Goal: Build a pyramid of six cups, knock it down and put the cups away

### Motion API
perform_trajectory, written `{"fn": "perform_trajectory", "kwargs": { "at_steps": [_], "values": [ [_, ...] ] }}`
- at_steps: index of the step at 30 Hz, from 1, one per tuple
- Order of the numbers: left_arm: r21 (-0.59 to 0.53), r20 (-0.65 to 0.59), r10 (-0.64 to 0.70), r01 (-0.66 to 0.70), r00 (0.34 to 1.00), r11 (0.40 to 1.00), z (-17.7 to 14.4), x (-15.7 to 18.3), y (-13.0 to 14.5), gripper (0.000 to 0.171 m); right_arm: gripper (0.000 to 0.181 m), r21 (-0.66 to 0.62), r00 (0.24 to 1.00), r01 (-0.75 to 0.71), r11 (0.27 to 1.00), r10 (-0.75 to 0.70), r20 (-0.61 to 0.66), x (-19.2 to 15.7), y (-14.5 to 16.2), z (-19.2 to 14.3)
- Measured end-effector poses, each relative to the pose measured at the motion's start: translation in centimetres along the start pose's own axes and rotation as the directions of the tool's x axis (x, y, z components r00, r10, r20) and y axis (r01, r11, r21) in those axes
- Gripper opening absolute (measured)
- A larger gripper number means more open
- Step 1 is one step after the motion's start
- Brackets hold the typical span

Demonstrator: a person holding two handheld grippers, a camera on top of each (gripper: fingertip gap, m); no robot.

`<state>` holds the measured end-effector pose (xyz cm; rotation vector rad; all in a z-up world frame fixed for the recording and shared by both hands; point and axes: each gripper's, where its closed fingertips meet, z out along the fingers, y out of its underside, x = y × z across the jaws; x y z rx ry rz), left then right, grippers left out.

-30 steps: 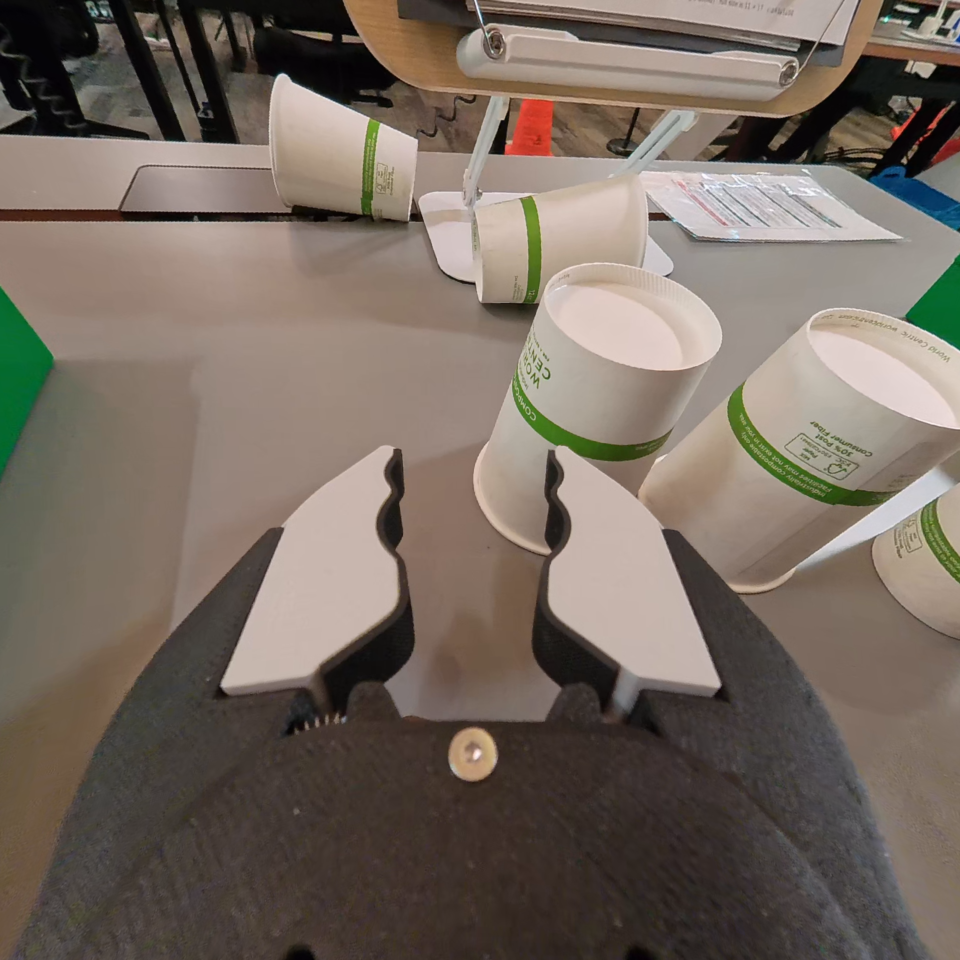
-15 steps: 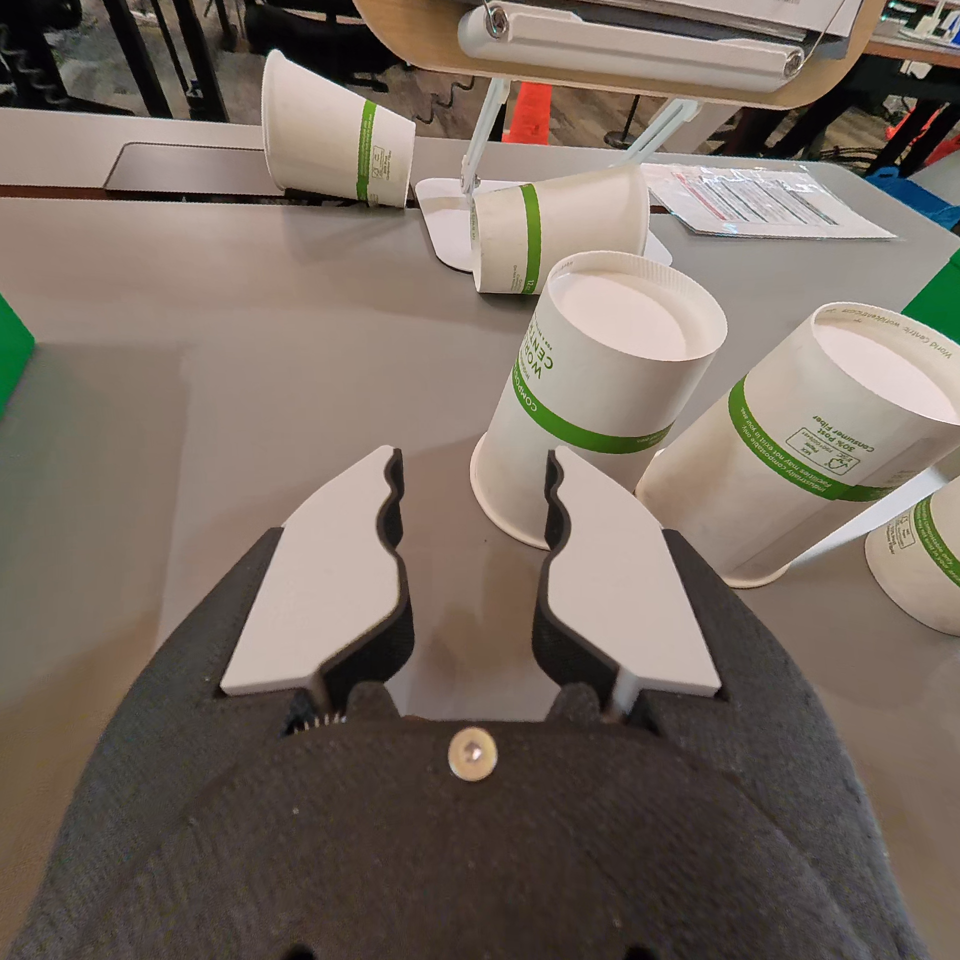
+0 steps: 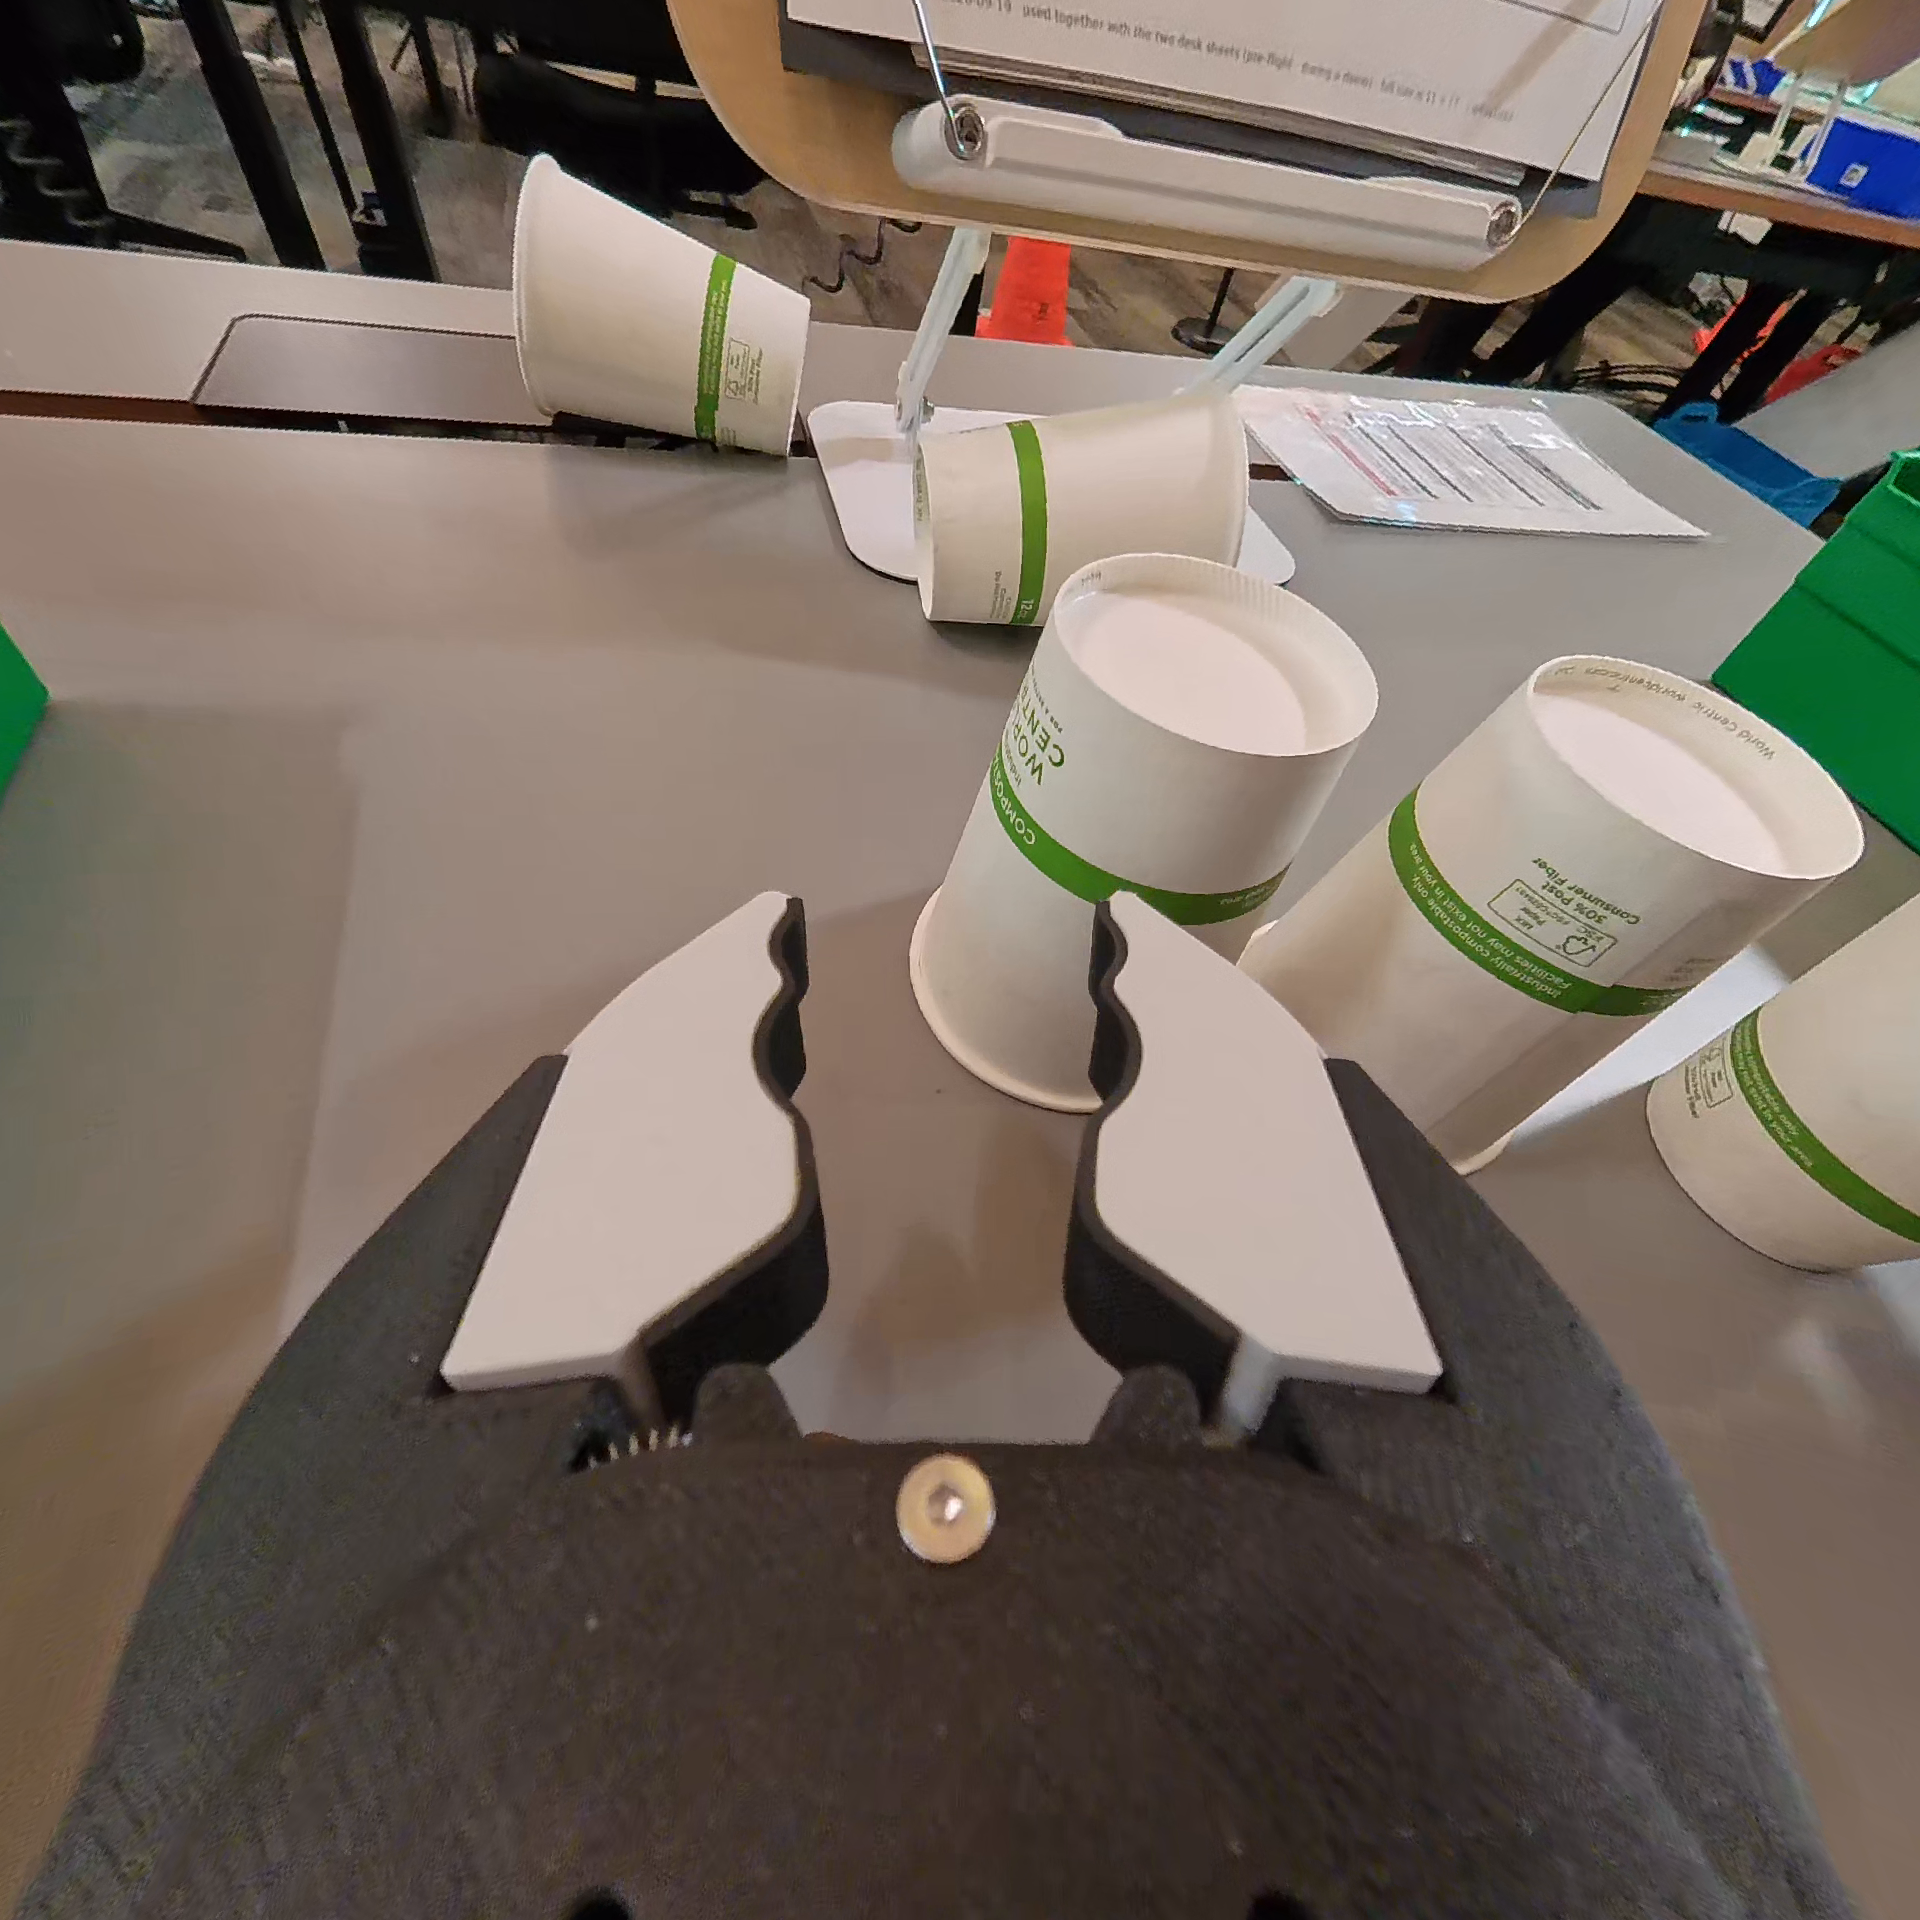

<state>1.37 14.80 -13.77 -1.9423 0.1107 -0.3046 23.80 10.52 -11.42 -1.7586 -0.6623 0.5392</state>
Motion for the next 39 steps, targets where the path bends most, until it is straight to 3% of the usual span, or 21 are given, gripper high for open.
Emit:
{"fn": "perform_trajectory", "kwargs": {
  "at_steps": [11,14,17,20,25,27,31,39],
  "values": [
    [-0.005,-0.004,-0.008,0.008,1.0,1.0,0.0,0.0,0.1,0.054,0.104,0.017,0.999,0.035,0.999,-0.034,-0.017,0.2,-0.7,-0.8],
    [-0.006,-0.002,-0.007,0.007,1.0,1.0,0.0,0.0,0.1,0.054,0.104,0.066,0.999,0.018,0.998,-0.016,-0.03,0.6,-2.3,-1.6],
    [-0.003,0.02,0.0,0.0,1.0,1.0,-0.1,-0.5,0.0,0.054,0.104,0.149,0.997,0.01,0.989,0.002,-0.08,1.7,-5.8,-3.8],
    [0.01,0.033,-0.015,0.015,0.999,1.0,-0.4,-1.1,-0.3,0.054,0.104,0.251,0.979,0.059,0.966,-0.007,-0.203,5.1,-10.9,-8.0],
    [0.01,0.03,-0.033,0.032,0.999,0.999,-0.4,-1.2,-0.3,0.054,0.103,0.323,0.853,0.181,0.929,0.015,-0.522,16.0,-16.7,-17.1],
    [0.005,0.028,-0.024,0.023,0.999,1.0,-0.3,-1.0,-0.2,0.054,0.103,0.346,0.802,0.172,0.922,0.073,-0.592,20.7,-16.6,-19.6],
    [0.004,0.031,-0.004,0.004,1.0,1.0,-0.2,-0.7,-0.2,0.053,0.103,0.373,0.736,0.058,0.926,0.213,-0.642,27.5,-12.6,-20.9],
    [-0.011,0.034,0.005,-0.005,0.999,1.0,0.1,-0.8,0.3,0.053,0.103,0.357,0.734,0.043,0.933,0.213,-0.645,29.8,-9.0,-18.7]
  ]
}}
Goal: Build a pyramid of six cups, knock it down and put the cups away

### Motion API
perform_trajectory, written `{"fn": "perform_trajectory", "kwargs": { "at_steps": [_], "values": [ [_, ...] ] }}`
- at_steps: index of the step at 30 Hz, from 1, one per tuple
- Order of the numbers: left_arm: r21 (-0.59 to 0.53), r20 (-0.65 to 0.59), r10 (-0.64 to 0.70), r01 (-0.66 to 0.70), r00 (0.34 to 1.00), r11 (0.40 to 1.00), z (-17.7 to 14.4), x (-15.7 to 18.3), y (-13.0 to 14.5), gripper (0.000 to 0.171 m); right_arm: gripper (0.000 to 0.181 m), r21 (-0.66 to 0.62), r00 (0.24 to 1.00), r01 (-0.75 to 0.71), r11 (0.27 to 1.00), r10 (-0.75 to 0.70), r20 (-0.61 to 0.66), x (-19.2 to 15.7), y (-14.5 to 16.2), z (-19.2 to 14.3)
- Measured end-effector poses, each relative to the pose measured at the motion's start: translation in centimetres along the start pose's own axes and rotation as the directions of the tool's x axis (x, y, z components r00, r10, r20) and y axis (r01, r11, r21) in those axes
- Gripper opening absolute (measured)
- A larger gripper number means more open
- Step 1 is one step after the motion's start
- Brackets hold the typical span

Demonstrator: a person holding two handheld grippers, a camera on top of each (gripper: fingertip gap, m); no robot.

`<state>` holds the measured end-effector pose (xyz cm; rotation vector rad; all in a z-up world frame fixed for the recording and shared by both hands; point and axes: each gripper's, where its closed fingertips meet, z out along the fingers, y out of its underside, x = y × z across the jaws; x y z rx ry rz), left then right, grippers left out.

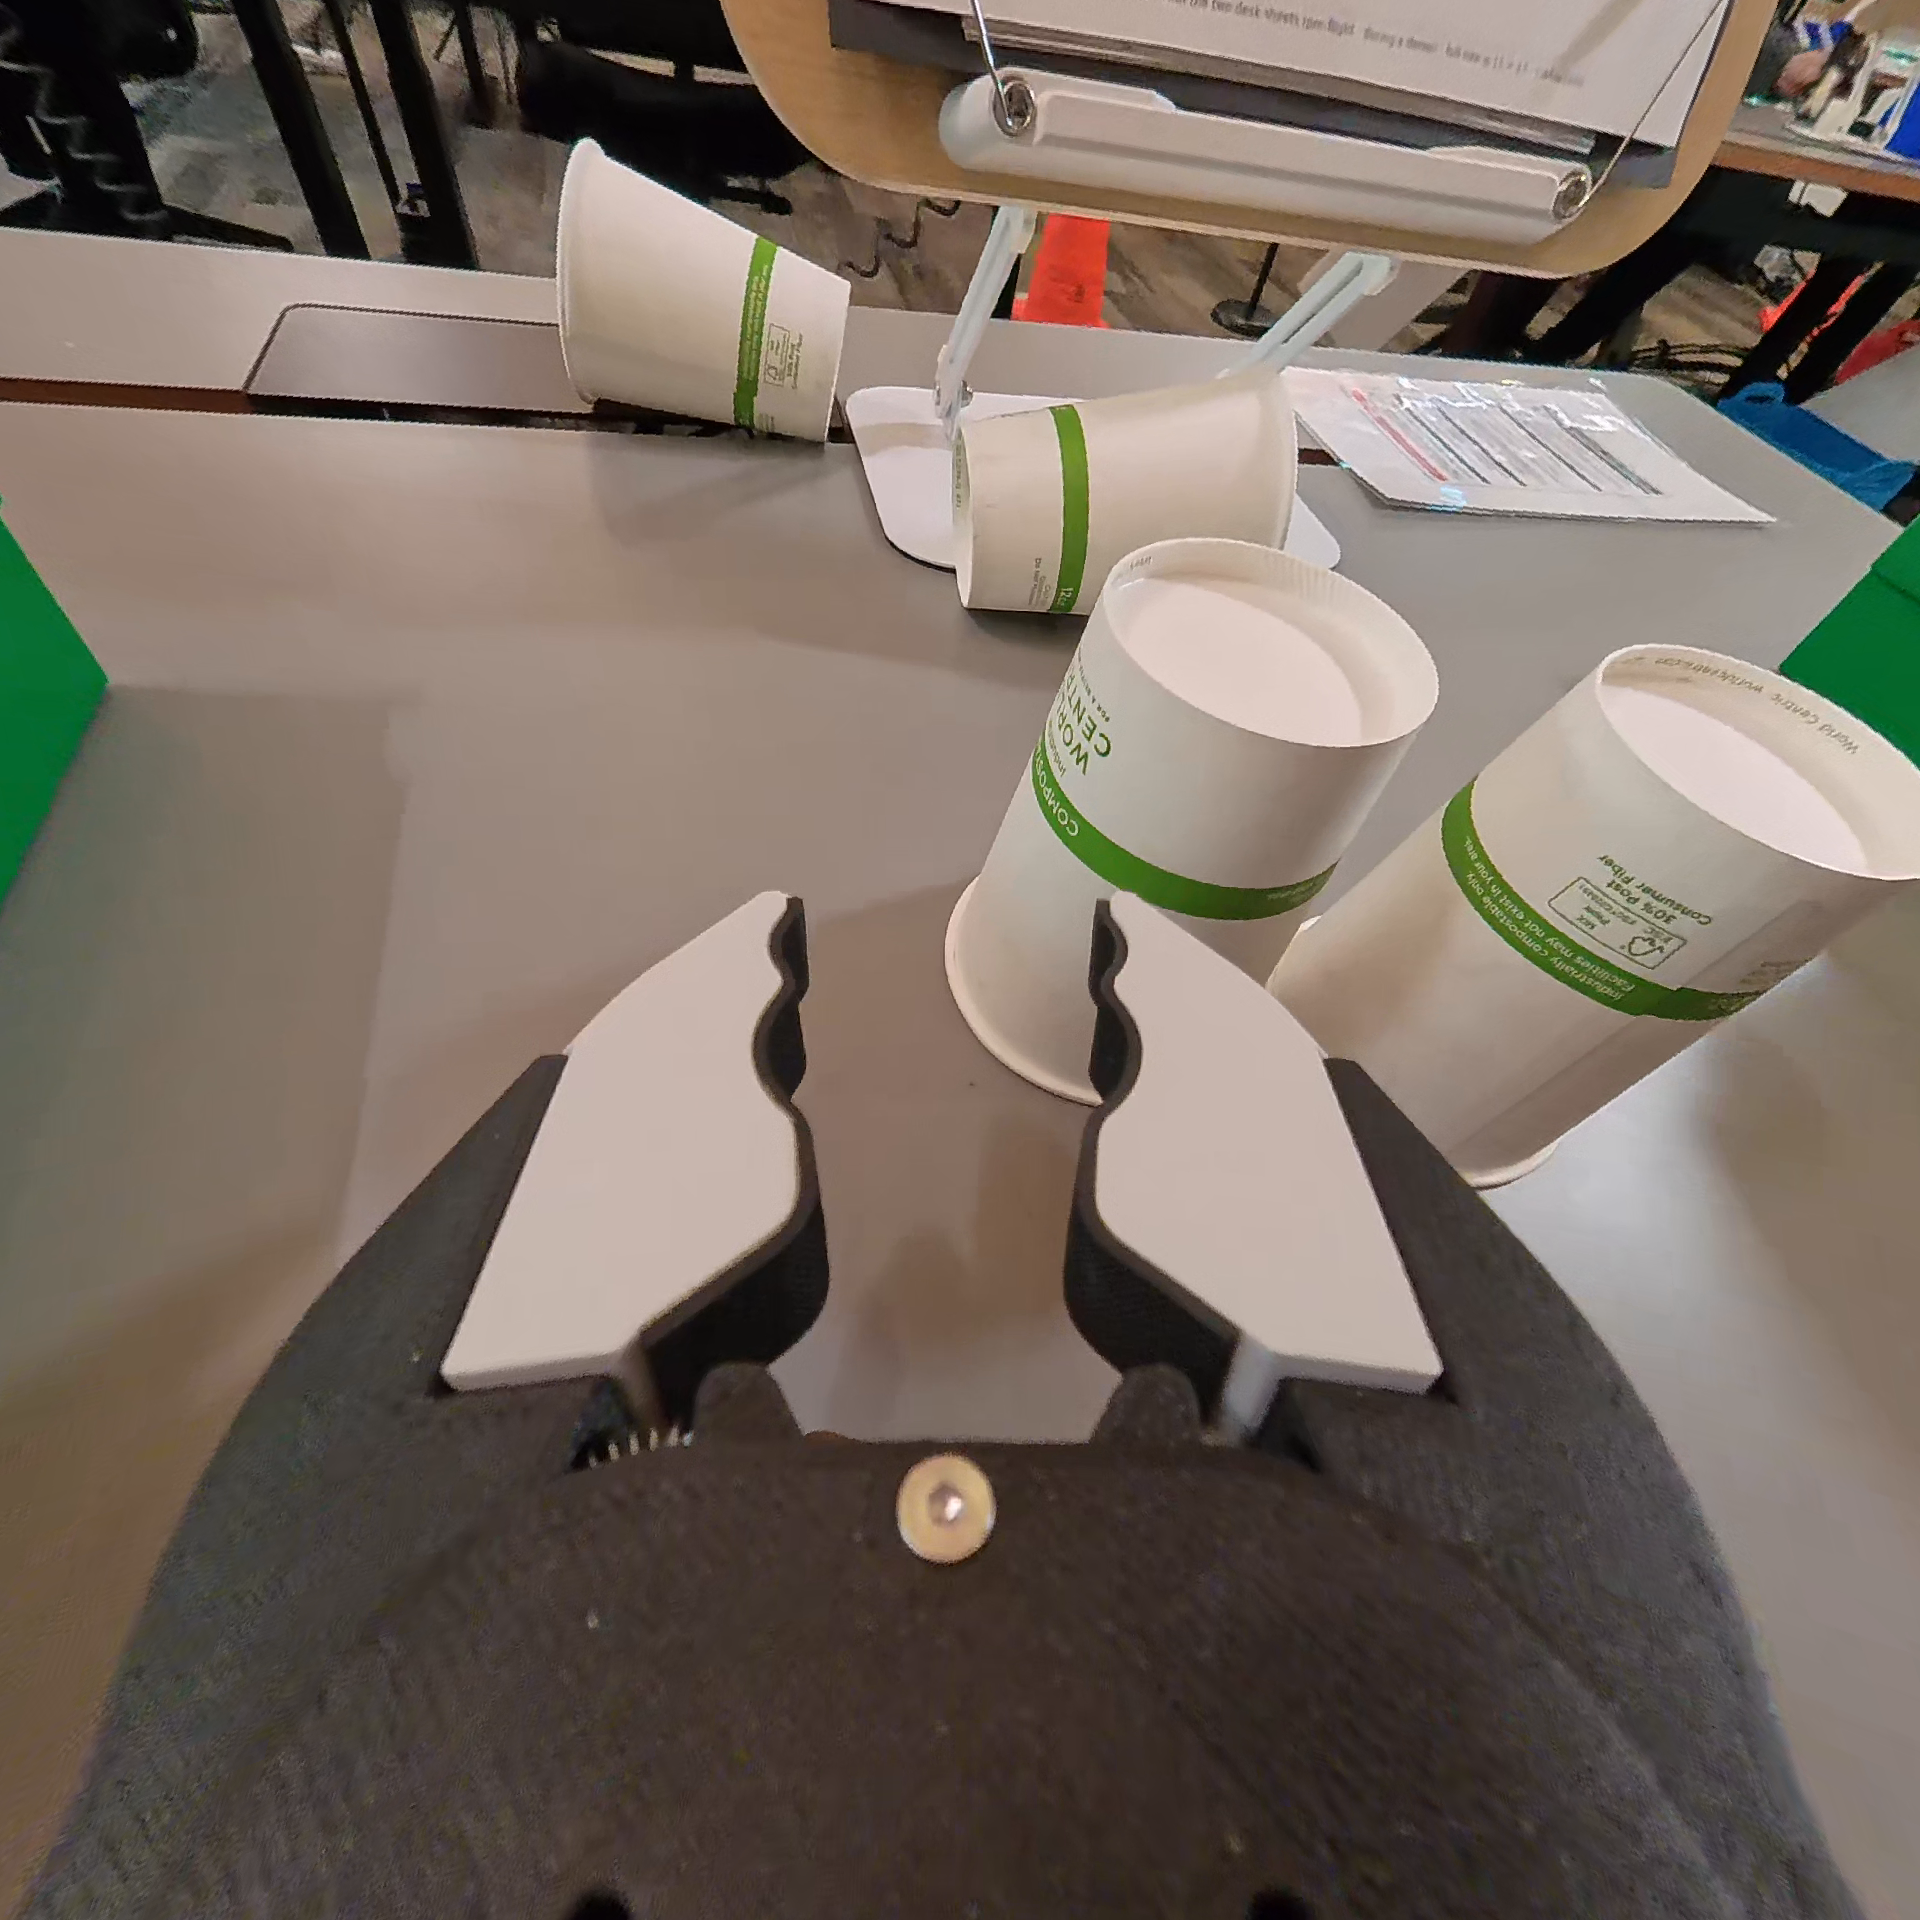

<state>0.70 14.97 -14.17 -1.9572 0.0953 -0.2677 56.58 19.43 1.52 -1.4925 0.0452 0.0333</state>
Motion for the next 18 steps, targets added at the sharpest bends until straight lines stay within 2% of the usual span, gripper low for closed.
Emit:
{"fn": "perform_trajectory", "kwargs": {
  "at_steps": [11,18],
  "values": [
    [-0.006,-0.002,0.007,-0.007,1.0,1.0,0.1,0.1,0.2,0.054,0.105,-0.101,1.0,-0.002,0.995,0.005,0.027,-0.7,3.6,0.5],
    [-0.007,-0.002,0.009,-0.009,1.0,1.0,0.0,0.1,0.1,0.053,0.117,-0.161,1.0,0.005,0.987,-0.003,0.009,-0.4,4.6,-0.2]
  ]
}}
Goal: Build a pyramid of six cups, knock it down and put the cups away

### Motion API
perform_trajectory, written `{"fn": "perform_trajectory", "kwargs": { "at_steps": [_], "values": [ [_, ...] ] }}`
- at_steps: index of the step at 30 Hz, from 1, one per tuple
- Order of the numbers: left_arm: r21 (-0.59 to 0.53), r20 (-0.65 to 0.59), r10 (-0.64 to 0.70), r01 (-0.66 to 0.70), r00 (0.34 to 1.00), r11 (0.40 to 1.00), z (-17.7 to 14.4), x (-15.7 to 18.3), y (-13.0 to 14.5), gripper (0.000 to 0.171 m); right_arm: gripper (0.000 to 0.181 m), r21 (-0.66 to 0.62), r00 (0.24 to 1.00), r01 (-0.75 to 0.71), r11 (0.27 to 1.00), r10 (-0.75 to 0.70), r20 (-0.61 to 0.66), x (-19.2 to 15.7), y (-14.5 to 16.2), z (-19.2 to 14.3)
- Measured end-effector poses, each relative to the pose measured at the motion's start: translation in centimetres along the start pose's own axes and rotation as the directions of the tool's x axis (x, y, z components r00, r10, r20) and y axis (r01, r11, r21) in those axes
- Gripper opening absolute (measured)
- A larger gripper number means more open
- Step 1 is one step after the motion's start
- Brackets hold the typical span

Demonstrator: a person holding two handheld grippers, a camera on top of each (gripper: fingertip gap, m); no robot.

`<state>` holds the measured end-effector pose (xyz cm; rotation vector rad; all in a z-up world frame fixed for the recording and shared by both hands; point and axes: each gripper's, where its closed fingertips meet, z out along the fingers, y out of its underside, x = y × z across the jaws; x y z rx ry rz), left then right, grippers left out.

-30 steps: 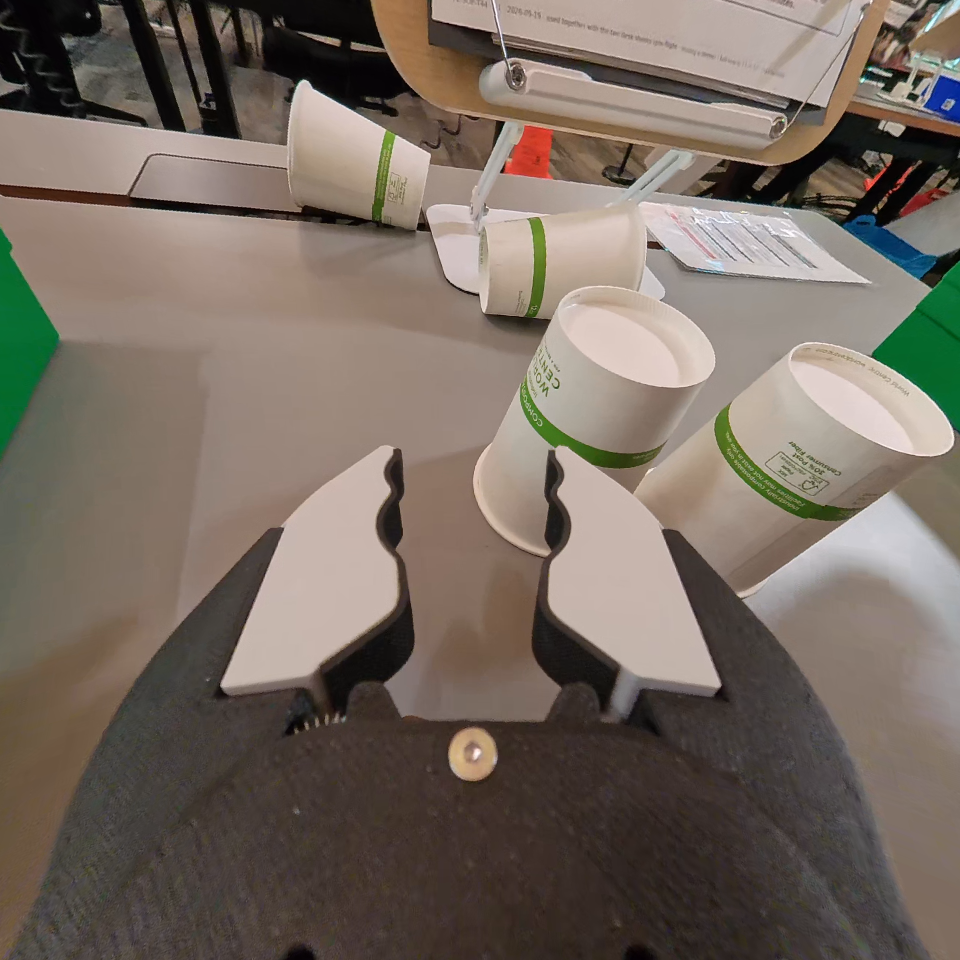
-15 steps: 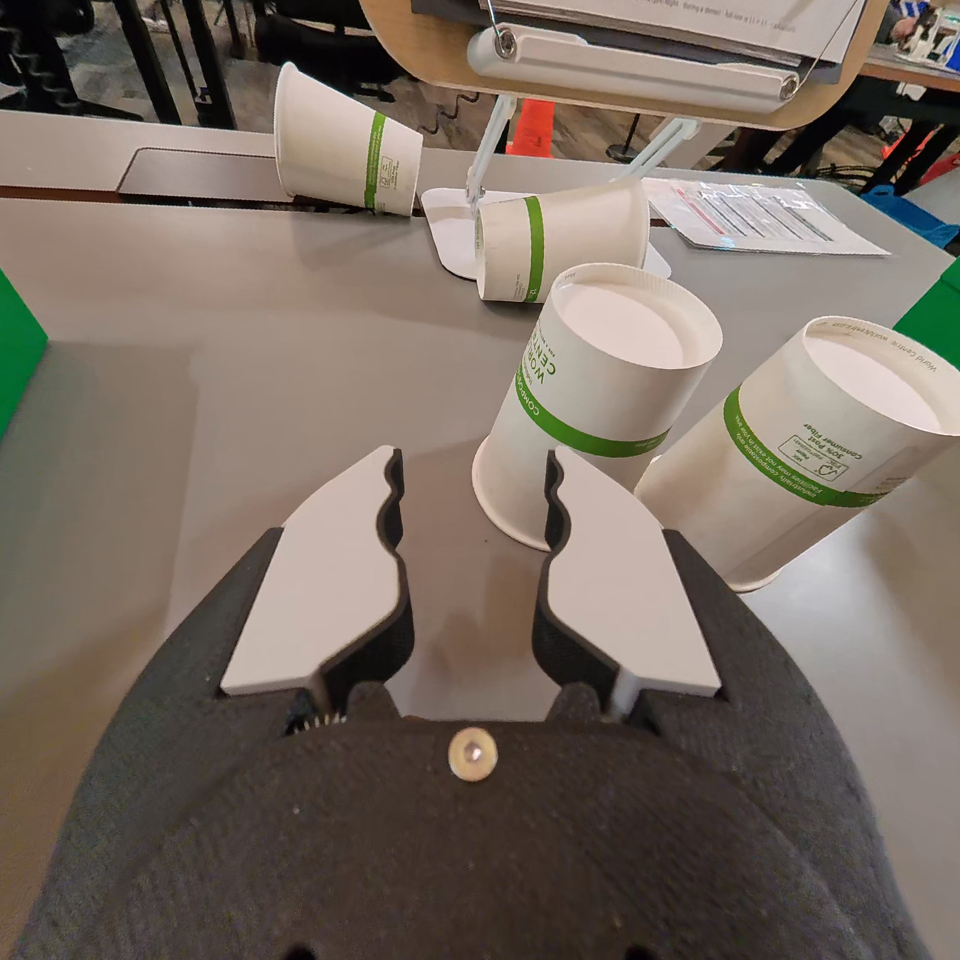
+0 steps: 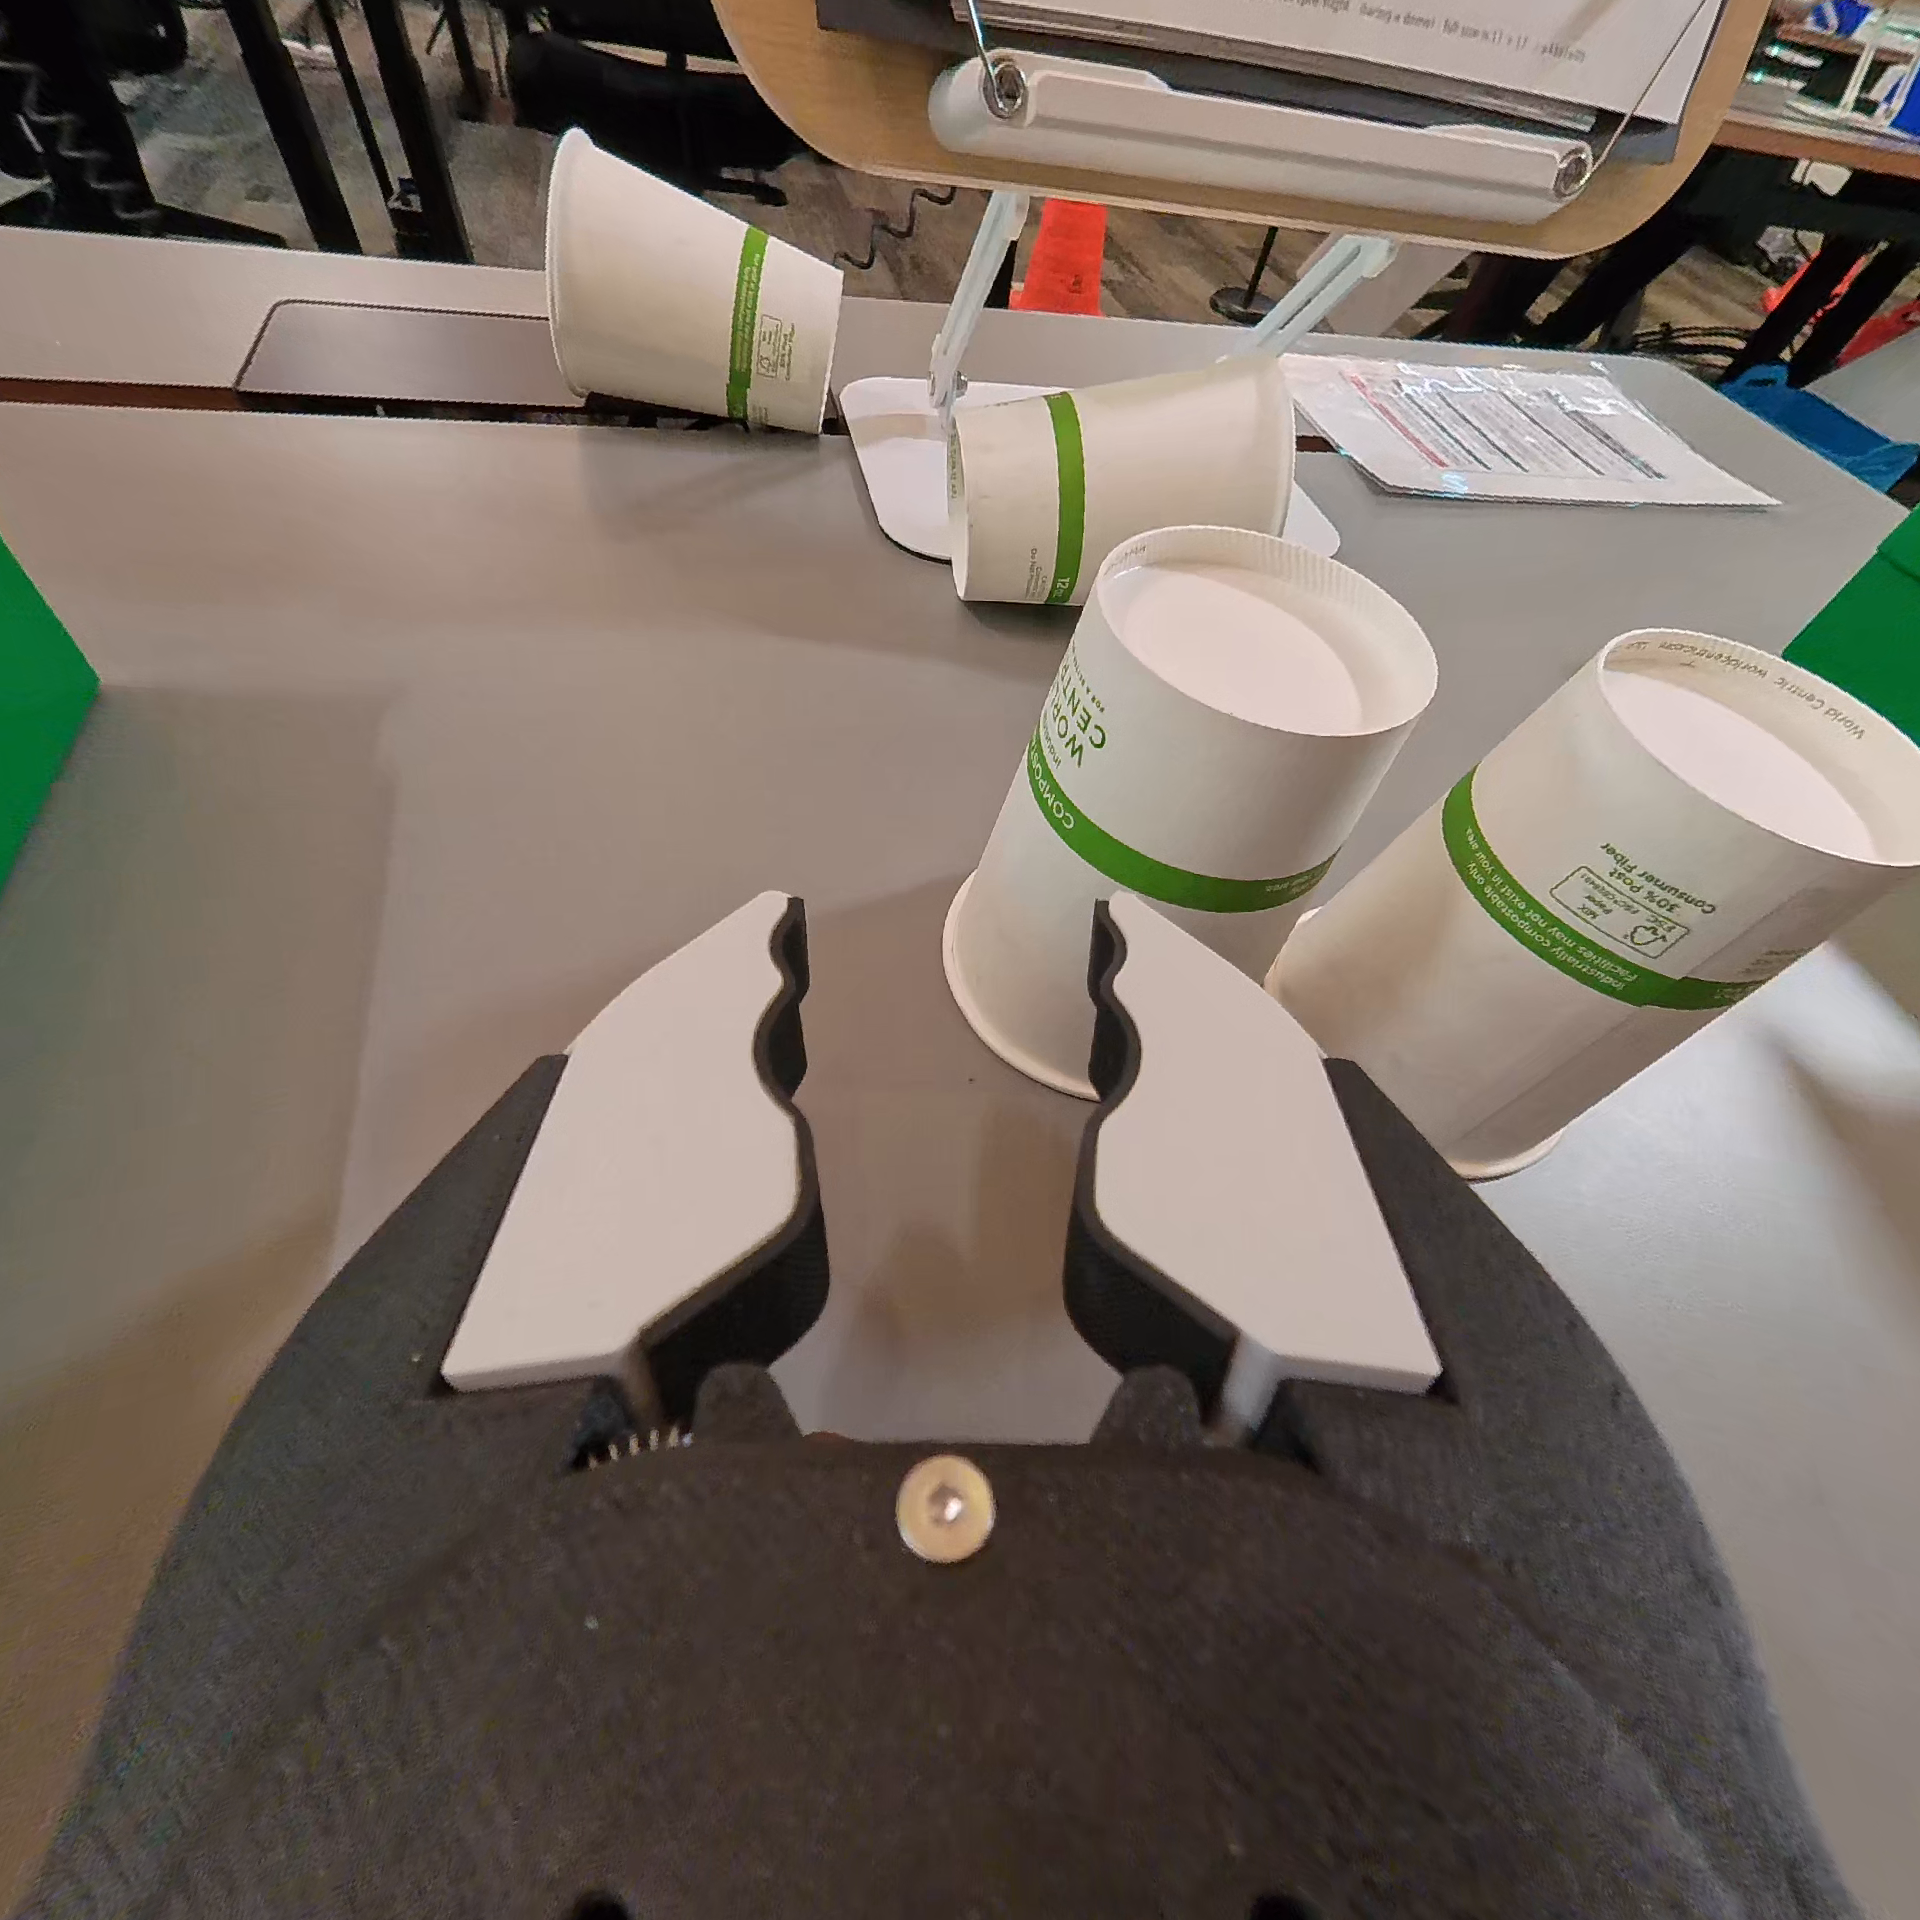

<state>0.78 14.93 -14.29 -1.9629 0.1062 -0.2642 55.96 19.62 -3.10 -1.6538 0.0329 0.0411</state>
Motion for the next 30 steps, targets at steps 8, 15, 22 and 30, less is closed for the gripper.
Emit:
{"fn": "perform_trajectory", "kwargs": {
  "at_steps": [8,15,22,30],
  "values": [
    [-0.001,-0.002,-0.002,0.002,1.0,1.0,-0.1,0.0,0.0,0.053,0.114,0.087,0.998,-0.046,0.995,0.042,0.049,-1.0,-3.4,-2.1],
    [-0.004,-0.005,-0.001,0.001,1.0,1.0,0.0,0.2,0.0,0.053,0.114,0.162,0.973,-0.002,0.987,-0.035,0.229,-8.5,-7.7,-4.4],
    [-0.007,-0.011,0.008,-0.008,1.0,1.0,0.2,0.6,0.1,0.053,0.112,0.108,0.829,0.027,0.994,-0.083,0.553,-23.3,-5.6,-6.0],
    [0.0,-0.02,-0.007,0.007,1.0,1.0,-0.1,0.5,0.0,0.053,0.109,-0.012,0.698,0.225,0.974,-0.153,0.699,-35.2,5.7,-6.2]
  ]
}}
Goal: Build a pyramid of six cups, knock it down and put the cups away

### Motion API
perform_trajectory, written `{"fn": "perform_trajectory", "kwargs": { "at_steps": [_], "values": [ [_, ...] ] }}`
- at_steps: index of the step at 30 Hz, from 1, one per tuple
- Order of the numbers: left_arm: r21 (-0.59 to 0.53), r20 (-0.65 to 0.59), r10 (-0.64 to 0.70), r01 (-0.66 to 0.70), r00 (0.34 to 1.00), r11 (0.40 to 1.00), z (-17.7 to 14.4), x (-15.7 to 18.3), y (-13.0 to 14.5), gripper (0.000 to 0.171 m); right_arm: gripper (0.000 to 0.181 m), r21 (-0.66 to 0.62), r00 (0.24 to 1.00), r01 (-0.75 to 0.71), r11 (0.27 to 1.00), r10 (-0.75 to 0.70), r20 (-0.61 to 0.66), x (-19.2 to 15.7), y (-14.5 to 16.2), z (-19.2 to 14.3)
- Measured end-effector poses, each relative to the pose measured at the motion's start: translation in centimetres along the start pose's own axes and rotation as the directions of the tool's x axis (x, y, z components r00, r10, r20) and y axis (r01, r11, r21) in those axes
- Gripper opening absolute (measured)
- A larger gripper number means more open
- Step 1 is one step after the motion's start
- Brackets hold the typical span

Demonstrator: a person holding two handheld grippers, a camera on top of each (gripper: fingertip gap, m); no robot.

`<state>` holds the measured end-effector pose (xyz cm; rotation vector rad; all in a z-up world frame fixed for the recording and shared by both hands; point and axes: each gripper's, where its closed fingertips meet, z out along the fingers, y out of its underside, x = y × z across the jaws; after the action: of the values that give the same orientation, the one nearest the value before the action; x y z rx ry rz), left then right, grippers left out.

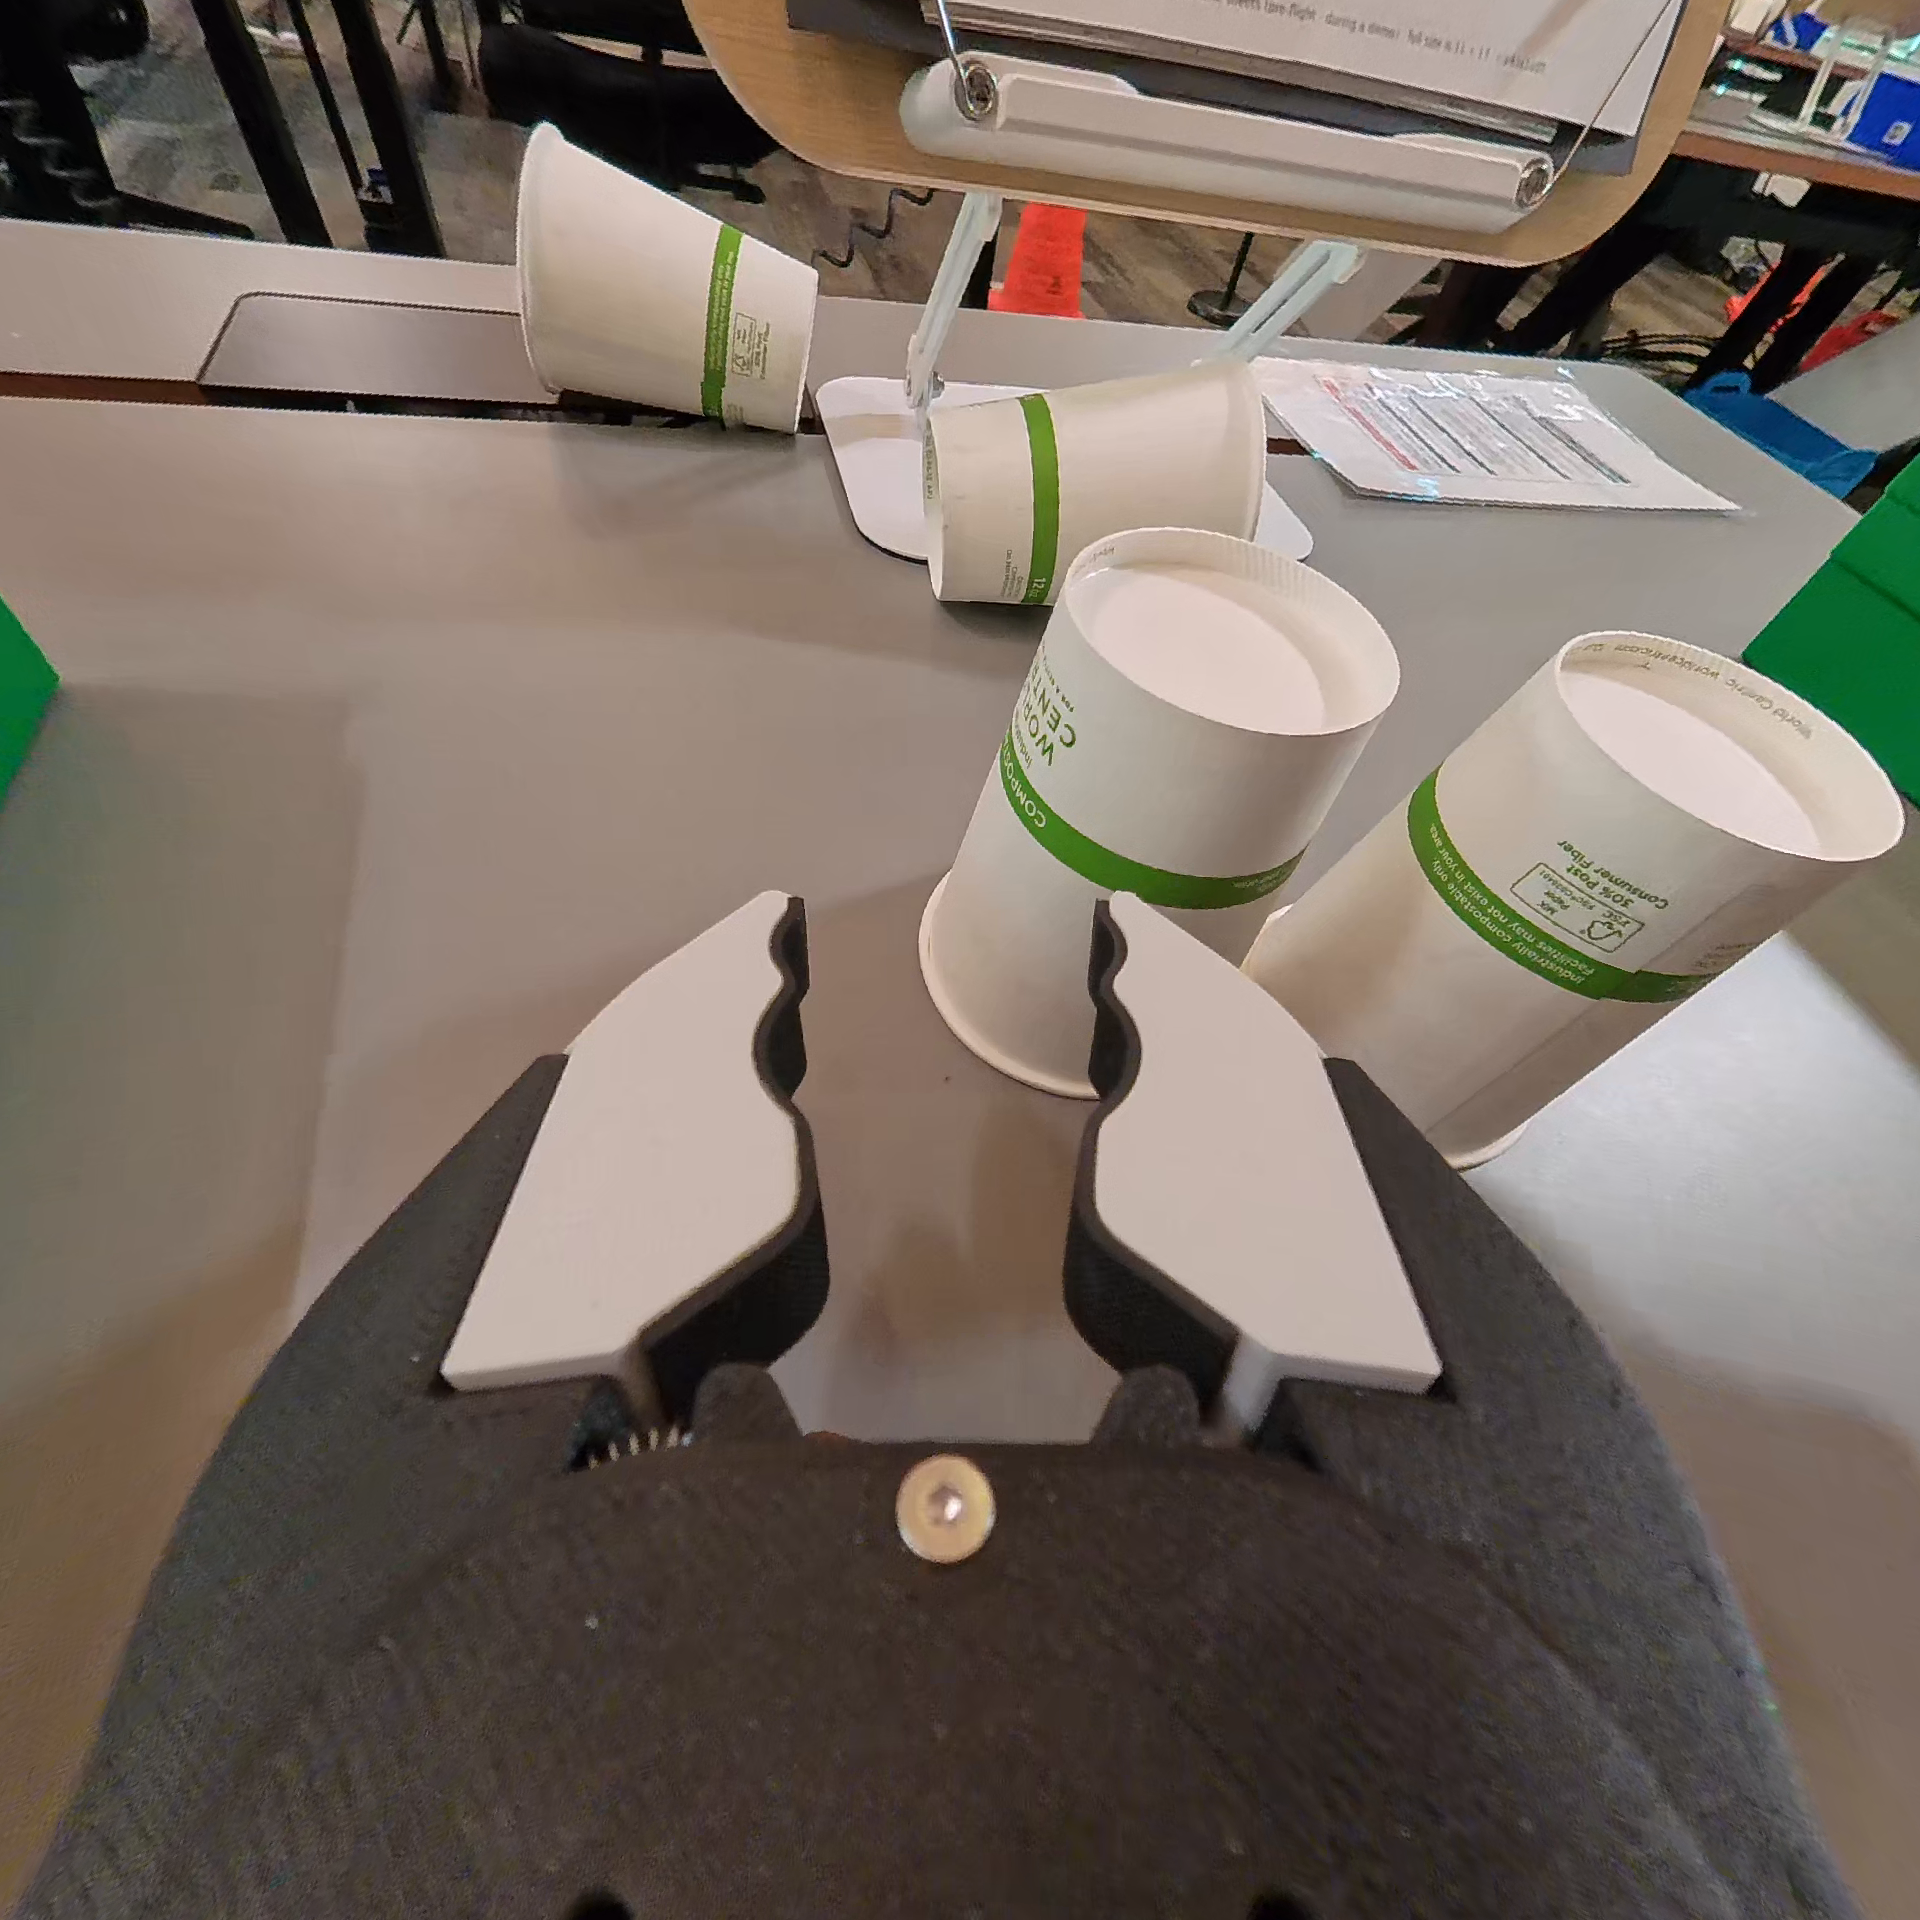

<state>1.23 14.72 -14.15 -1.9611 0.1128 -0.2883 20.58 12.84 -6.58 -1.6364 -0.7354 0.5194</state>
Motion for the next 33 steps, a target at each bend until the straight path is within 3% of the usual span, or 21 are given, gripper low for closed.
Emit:
{"fn": "perform_trajectory", "kwargs": {
  "at_steps": [4,13,17,33],
  "values": [
    [0.008,-0.012,-0.019,0.02,1.0,1.0,-0.3,0.0,-0.1,0.053,0.109,-0.074,0.997,-0.037,0.997,0.042,0.07,-2.6,2.6,2.8],
    [0.001,-0.035,-0.004,0.004,0.999,1.0,-0.2,0.9,0.1,0.053,0.097,-0.138,0.995,-0.047,0.989,0.059,0.085,-3.5,4.0,7.0],
    [-0.001,-0.035,0.0,-0.001,0.999,1.0,-0.2,1.0,0.1,0.053,0.068,-0.115,0.997,-0.022,0.993,0.03,0.071,-3.3,3.7,6.8],
    [0.003,-0.034,0.002,-0.002,0.999,1.0,-0.2,1.0,0.0,0.054,0.068,-0.047,0.997,-0.06,0.997,0.062,0.044,-1.4,1.5,4.2]
  ]
}}
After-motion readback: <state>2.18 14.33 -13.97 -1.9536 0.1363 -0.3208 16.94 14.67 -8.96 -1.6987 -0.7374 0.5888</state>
